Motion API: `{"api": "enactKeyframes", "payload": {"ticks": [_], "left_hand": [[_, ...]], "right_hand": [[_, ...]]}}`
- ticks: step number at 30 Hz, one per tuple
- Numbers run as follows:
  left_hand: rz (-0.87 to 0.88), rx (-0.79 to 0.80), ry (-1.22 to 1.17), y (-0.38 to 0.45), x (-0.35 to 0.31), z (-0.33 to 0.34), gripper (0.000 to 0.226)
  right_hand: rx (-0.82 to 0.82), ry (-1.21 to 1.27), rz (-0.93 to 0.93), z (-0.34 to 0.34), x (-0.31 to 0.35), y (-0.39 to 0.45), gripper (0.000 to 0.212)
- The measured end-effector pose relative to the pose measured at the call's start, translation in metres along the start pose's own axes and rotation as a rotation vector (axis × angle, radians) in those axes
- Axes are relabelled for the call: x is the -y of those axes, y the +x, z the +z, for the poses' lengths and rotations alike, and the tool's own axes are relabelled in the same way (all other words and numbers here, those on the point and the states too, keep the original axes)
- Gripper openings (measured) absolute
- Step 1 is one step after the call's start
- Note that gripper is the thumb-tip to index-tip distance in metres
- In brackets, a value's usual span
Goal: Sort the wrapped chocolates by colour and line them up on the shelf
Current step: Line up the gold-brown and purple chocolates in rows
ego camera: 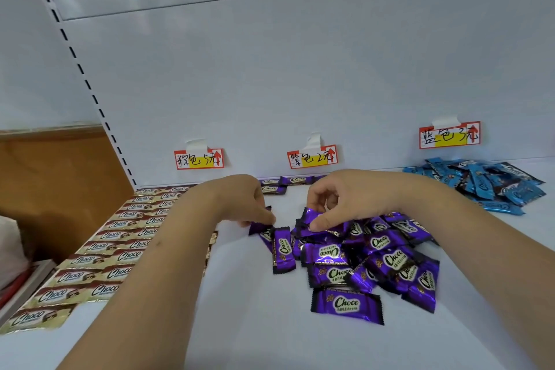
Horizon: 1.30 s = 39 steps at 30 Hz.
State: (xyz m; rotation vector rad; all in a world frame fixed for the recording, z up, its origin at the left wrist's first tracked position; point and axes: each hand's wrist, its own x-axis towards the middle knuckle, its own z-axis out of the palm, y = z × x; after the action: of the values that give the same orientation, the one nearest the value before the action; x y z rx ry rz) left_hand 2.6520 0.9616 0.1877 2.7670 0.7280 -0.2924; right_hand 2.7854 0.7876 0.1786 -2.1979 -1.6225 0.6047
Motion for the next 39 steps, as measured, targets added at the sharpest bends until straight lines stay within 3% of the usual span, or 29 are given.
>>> {"api": "enactKeyframes", "payload": {"ticks": [6,10,15,20,25,29,34,39], "left_hand": [[0.083,0.002,-0.084,-0.002,0.006,-0.003,0.020],[0.105,-0.066,-0.152,0.002,0.007,-0.003,0.018],[0.183,-0.082,-0.550,0.006,-0.004,0.003,0.016],[0.278,-0.215,-0.611,0.012,-0.008,0.010,0.018],[0.241,-0.337,-0.744,0.018,-0.009,0.015,0.022],[0.204,-0.331,-0.991,0.023,-0.011,0.018,0.005],[0.189,-0.308,-1.152,0.028,-0.018,0.025,0.019],[0.204,-0.308,-1.103,0.026,-0.025,0.030,0.014]], "right_hand": [[-0.088,0.212,0.033,-0.002,-0.008,-0.001,0.015],[-0.261,0.356,0.062,-0.004,-0.016,0.001,0.021],[-0.468,0.520,0.164,-0.004,-0.026,0.007,0.021],[-0.530,0.717,0.172,-0.003,-0.033,0.012,0.010],[-0.535,0.672,0.148,0.000,-0.035,0.016,0.034],[-0.519,0.665,0.154,-0.001,-0.035,0.015,0.030],[-0.593,0.886,0.134,-0.005,-0.038,0.016,0.031],[-0.570,0.596,0.122,-0.004,-0.043,0.018,0.018]]}}
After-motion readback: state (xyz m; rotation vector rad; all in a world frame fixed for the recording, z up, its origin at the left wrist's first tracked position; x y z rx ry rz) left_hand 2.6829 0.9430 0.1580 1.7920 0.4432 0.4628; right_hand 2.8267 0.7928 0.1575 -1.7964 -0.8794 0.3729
